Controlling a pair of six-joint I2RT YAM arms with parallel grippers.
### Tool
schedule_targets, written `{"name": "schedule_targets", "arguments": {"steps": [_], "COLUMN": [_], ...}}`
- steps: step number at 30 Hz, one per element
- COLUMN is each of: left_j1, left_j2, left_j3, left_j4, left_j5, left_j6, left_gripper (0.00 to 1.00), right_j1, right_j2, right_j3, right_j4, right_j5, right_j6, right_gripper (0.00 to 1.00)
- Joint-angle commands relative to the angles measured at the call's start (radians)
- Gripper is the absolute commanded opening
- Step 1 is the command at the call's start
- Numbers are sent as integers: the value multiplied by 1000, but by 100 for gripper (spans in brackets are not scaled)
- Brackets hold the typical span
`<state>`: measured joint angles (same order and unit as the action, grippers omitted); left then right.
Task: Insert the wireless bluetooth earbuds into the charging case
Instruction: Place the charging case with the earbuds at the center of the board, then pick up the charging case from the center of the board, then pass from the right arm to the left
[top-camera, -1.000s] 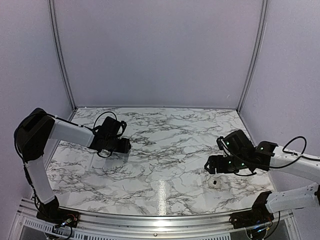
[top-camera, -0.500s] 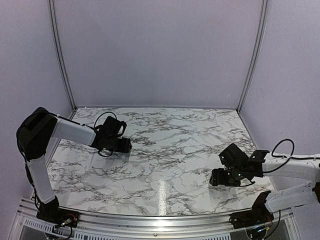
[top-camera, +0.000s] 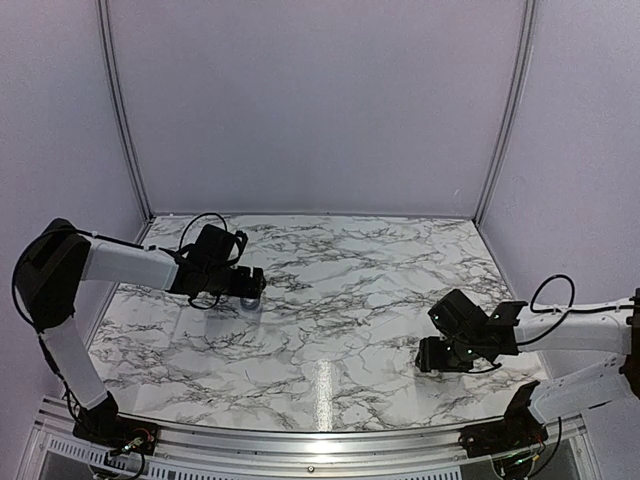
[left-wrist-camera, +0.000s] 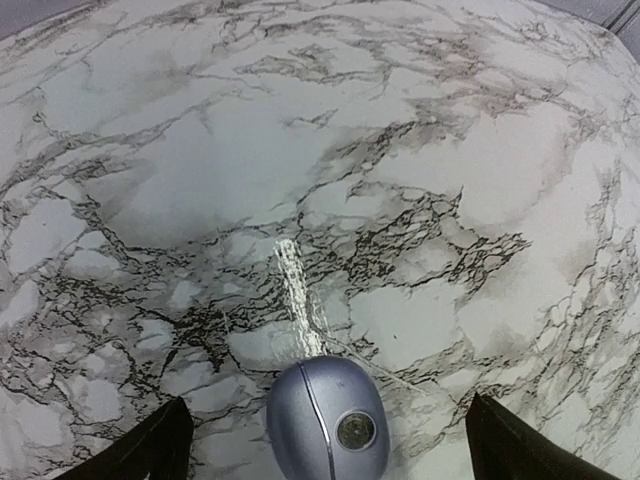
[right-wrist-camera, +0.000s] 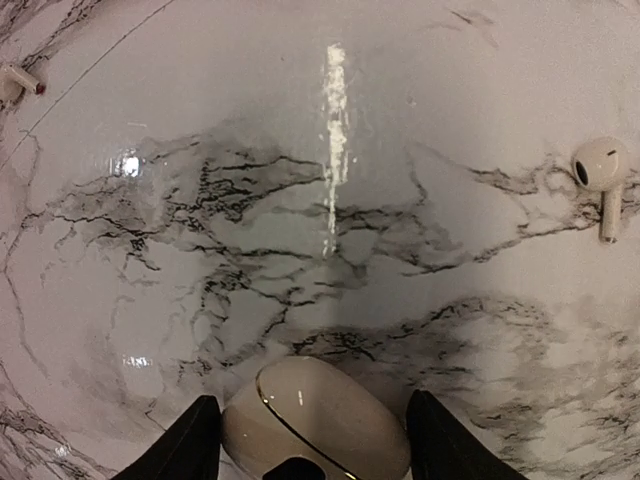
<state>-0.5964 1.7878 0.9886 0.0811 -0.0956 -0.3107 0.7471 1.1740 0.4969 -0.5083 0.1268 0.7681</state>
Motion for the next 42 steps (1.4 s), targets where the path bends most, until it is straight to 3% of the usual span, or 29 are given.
{"name": "schedule_targets", "arguments": {"steps": [1,5,12,25,31,42], "left_j1": [3,4,4,3,-21,-151], "left_j2": [-162,-272,-336,-382,-320,-164], "left_j3": [-92,-152,-196,-313,-320,-234], "left_j4": [121,174,182,206,212,265], "left_j5": [-31,-32,91,486,639,749], "left_j6": [19,5,1,-69,-146,-212], "left_gripper": [99,99,99,99,87,71], "right_j1": [54,84,116,201,261,380], "right_j2": [34,59,126,285,295,342], "right_j3": [4,17,70,298,326,346], "right_j4": [17,40,133,357,488,586], "right_j5": [-23,-25,-58,-97,-96,-30], "right_j6": [28,-1,-100,-591,-754,-898], "right_gripper": [62,56,49,41,43,44]}}
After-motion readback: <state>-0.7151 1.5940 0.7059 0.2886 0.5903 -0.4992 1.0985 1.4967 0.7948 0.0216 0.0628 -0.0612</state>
